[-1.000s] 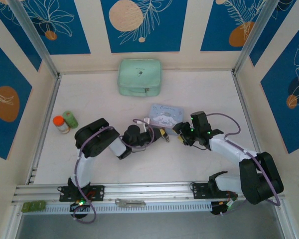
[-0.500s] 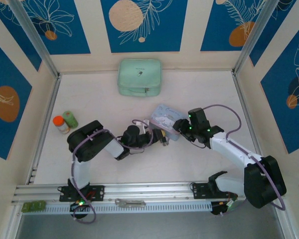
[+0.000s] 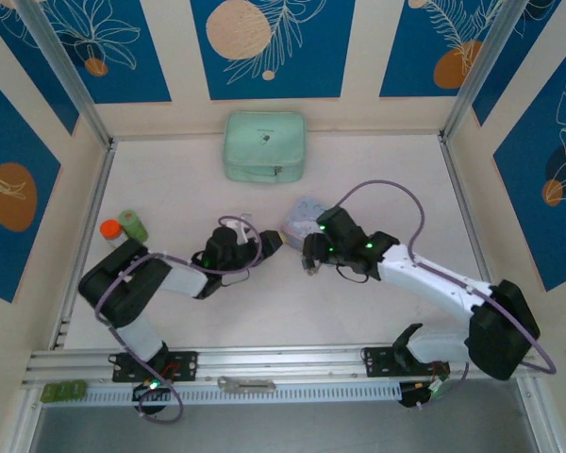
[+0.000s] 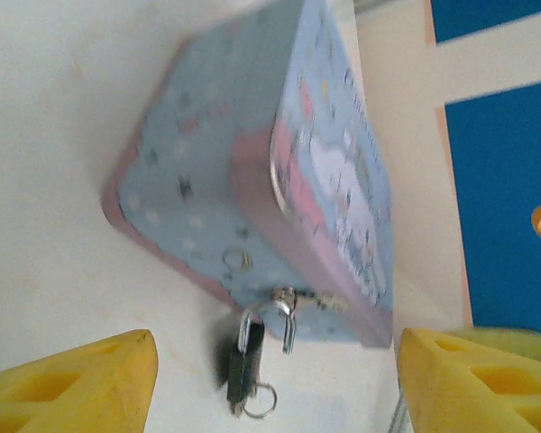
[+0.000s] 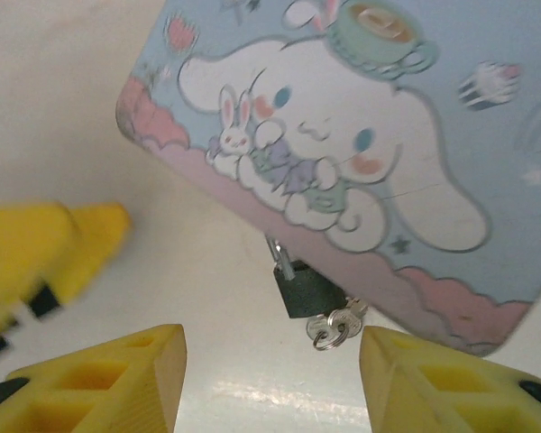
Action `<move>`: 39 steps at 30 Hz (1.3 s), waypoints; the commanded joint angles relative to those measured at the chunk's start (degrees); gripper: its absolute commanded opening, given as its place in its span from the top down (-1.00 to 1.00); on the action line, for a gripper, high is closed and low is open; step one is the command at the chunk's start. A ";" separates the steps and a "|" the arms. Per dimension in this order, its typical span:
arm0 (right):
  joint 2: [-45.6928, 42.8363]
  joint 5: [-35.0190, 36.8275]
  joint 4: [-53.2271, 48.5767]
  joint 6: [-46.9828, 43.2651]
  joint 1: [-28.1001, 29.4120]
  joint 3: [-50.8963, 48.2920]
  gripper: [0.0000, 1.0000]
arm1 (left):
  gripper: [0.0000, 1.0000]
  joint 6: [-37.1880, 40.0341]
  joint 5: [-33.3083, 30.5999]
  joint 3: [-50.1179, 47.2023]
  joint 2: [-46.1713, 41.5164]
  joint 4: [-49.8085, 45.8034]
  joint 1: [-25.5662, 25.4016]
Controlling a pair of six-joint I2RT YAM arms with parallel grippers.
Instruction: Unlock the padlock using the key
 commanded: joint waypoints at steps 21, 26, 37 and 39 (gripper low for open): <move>30.17 18.37 -16.67 -1.17 9.55 18.49 -0.05 | -0.43 4.72 -1.71 -0.75 -6.53 -8.33 5.95; 31.99 18.33 -13.70 -1.61 8.06 18.32 0.09 | -0.43 4.50 -1.29 -0.23 -5.84 -7.53 6.04; 34.26 17.93 -11.86 -4.14 7.03 18.13 0.48 | -0.43 3.00 -0.98 -0.96 -5.25 -5.60 6.19; 33.84 18.71 -12.19 -4.60 6.99 17.62 0.50 | -0.43 2.97 -0.98 -0.94 -5.21 -5.60 6.12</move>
